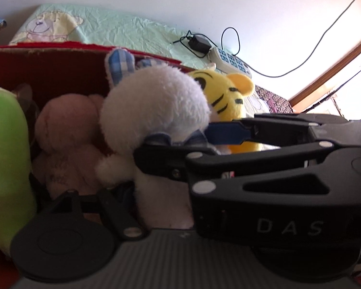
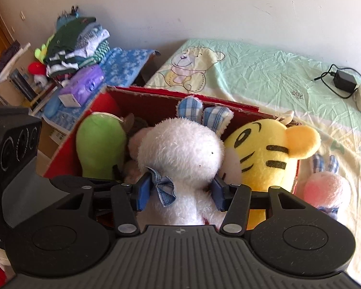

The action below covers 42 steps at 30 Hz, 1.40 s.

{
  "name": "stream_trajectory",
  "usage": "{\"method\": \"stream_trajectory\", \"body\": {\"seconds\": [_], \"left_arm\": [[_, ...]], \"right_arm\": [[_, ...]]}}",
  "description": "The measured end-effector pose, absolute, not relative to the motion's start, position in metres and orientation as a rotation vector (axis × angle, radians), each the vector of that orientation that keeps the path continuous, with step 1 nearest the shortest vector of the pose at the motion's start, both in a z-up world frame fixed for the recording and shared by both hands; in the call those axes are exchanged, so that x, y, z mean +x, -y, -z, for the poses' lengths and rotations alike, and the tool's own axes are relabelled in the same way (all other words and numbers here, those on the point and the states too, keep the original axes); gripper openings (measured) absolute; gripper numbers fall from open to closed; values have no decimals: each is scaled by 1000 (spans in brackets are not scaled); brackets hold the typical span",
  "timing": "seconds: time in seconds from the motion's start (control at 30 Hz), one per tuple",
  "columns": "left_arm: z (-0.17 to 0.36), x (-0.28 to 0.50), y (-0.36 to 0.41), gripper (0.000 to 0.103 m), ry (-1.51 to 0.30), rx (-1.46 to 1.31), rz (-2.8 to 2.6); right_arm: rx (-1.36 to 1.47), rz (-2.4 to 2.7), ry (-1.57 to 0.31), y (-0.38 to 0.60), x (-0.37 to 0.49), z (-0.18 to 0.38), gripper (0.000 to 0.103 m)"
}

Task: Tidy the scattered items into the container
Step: 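Lower the white bunny plush into the box beside the pink teddy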

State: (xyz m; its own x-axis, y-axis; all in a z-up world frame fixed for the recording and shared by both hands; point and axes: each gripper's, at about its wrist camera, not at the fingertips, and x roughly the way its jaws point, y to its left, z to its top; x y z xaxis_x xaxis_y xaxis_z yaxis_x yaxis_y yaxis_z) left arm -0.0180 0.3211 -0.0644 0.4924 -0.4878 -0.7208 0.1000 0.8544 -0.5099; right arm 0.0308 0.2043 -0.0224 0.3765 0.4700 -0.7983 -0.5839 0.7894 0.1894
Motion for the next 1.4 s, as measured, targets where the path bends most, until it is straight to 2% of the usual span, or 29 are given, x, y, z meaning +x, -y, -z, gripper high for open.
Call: {"method": "stream_trajectory", "body": {"seconds": [0.4,0.53,0.73,0.9,1.0,1.07,1.4], "left_arm": [[79,-12,-332,75,-1064,-479,385],[77,-11,-331,79,-1064,-459,395],[75,-13,-330,79,-1069,-443,409],[76,-14,-330,79,-1073,-422,418],[76,-14,-329,78,-1076,-430,424],[77,-12,-327,78,-1077,-429,425],[82,-9,-324,79,-1103,-437,424]], "right_arm": [[-264,-677,-1078,-227,44,37,57],[-243,-680,-1070,-223,43,32,58],[-202,-668,-1049,-216,37,17,62],[-152,-640,-1015,-207,40,6,63],[-58,-625,-991,-201,49,0,56],[-27,-615,-997,-203,57,4,41],[11,-600,-1054,-206,65,30,36]]}}
